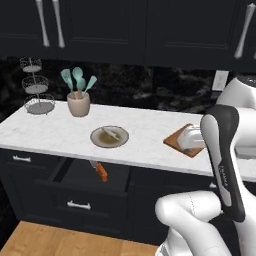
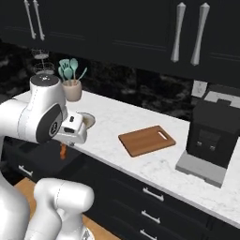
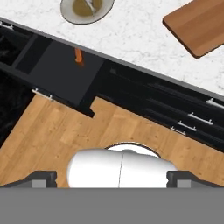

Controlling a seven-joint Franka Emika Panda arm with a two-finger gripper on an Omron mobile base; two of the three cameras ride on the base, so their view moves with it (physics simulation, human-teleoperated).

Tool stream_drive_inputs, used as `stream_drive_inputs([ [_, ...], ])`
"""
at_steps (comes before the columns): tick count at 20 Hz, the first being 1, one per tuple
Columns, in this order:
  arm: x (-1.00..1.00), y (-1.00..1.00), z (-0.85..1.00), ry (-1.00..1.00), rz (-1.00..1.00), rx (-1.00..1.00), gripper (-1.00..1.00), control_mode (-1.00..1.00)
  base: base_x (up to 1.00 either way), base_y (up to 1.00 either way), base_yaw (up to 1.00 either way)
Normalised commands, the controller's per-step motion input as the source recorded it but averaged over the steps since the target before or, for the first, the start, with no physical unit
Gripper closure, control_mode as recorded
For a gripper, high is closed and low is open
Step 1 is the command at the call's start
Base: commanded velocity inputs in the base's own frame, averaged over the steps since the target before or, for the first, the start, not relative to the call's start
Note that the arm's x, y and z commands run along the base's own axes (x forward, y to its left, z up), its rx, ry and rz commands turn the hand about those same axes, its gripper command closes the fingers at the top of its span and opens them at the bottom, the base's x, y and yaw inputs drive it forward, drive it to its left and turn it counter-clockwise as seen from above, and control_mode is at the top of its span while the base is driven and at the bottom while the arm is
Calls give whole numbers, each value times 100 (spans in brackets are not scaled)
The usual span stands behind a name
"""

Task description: Pick up the knife from the drawer and place it on the cutting board. Then place the meat from the plate to the cutting board.

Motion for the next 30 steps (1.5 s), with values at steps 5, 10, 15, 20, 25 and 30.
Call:
stream_drive_inputs([
  [5,0,0,0,0,0,0,-100,100,50,0,2],
  [10,0,0,0,0,0,0,-100,100,47,0,0],
  [15,0,0,0,0,0,0,-100,100,49,21,1],
  [20,0,0,0,0,0,0,-100,100,23,51,8],
  [25,0,0,0,0,4,0,-100,-100,0,14,9],
  [30,-9,2,-8,0,1,3,-100,-100,0,0,0],
])
